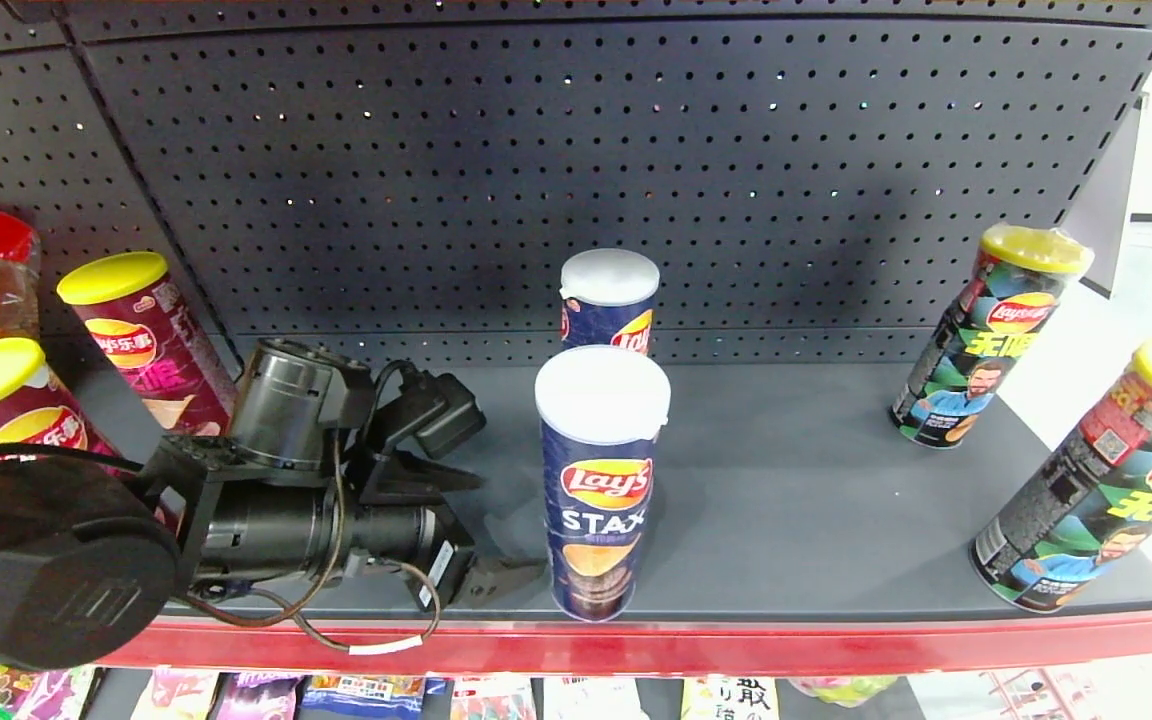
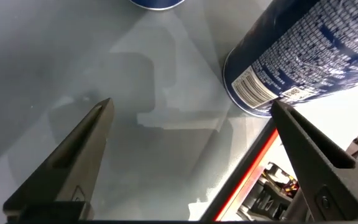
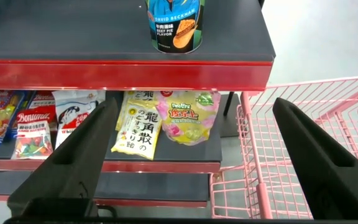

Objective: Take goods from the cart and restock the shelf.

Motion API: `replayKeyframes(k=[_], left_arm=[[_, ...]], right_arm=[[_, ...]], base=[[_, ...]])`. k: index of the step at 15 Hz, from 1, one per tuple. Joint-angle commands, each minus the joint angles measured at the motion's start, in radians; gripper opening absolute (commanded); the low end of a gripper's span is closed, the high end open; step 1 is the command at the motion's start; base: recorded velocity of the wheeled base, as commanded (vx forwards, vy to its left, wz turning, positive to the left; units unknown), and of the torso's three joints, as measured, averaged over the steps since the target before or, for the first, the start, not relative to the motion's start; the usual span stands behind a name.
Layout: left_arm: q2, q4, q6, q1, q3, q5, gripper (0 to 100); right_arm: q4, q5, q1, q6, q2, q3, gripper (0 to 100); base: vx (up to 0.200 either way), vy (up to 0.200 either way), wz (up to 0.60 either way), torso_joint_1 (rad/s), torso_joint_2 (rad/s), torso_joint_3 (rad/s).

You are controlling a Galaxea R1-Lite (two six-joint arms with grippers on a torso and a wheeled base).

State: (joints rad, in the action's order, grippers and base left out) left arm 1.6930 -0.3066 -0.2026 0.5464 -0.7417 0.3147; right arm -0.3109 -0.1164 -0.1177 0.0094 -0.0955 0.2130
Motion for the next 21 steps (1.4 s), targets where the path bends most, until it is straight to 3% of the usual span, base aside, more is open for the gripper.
replayKeyframes(k=[1,3,6,9,12,13,14,17,19,20,21], left_arm=[[-0.007,0.0,0.002,0.0,0.005,0.0,100],[-0.024,0.0,0.003,-0.009,0.016,-0.003,100],[-0.167,0.001,0.005,-0.082,0.11,-0.002,100],[-0.435,0.03,0.014,-0.111,0.248,-0.002,100],[-0.774,0.248,0.035,-0.111,0.351,-0.005,100],[-0.774,0.248,0.035,-0.111,0.351,-0.005,100],[-1.043,0.491,0.092,-0.146,0.351,-0.039,100],[-1.408,0.89,0.219,-0.227,0.289,-0.175,100],[-1.524,1.015,0.244,-0.258,0.282,-0.269,100],[-1.621,1.061,0.272,-0.27,0.311,-0.361,100],[-1.63,1.046,0.308,-0.267,0.32,-0.419,100]], right_arm=[[0.001,0.0,0.0,0.0,-0.003,-0.003,100],[-0.001,0.0,0.0,0.0,-0.003,-0.004,100],[0.001,0.003,0.0,-0.005,-0.003,-0.018,100],[0.001,0.058,0.0,-0.04,-0.003,-0.029,100],[0.001,0.196,0.0,-0.049,-0.003,-0.023,100],[0.001,0.196,0.0,-0.049,-0.003,-0.023,100],[-0.007,0.201,0.003,-0.068,-0.003,-0.017,100],[-0.027,0.149,0.11,-0.069,-0.085,0.039,100],[-0.03,0.147,0.194,-0.074,-0.118,0.051,100],[-0.03,0.155,0.234,-0.106,-0.078,0.031,100],[-0.03,0.158,0.225,-0.12,-0.015,-0.001,100]], base=[[0.0,0.0,0.0,0.0,0.0,0.0],[0.0,0.0,0.0,0.0,0.0,0.0],[0.0,0.0,0.0,0.0,0.0,0.0],[0.0,0.0,0.0,0.0,0.0,0.0],[0.0,0.0,0.0,0.0,0.0,0.0],[0.0,0.0,0.0,0.0,0.0,0.0],[0.0,0.0,0.0,0.0,0.0,0.0],[0.0,0.0,0.0,0.0,0.0,0.0],[0.0,0.0,0.0,0.0,0.0,0.0],[0.0,0.0,0.0,0.0,0.0,0.0],[0.0,0.0,0.0,0.0,0.0,0.0]])
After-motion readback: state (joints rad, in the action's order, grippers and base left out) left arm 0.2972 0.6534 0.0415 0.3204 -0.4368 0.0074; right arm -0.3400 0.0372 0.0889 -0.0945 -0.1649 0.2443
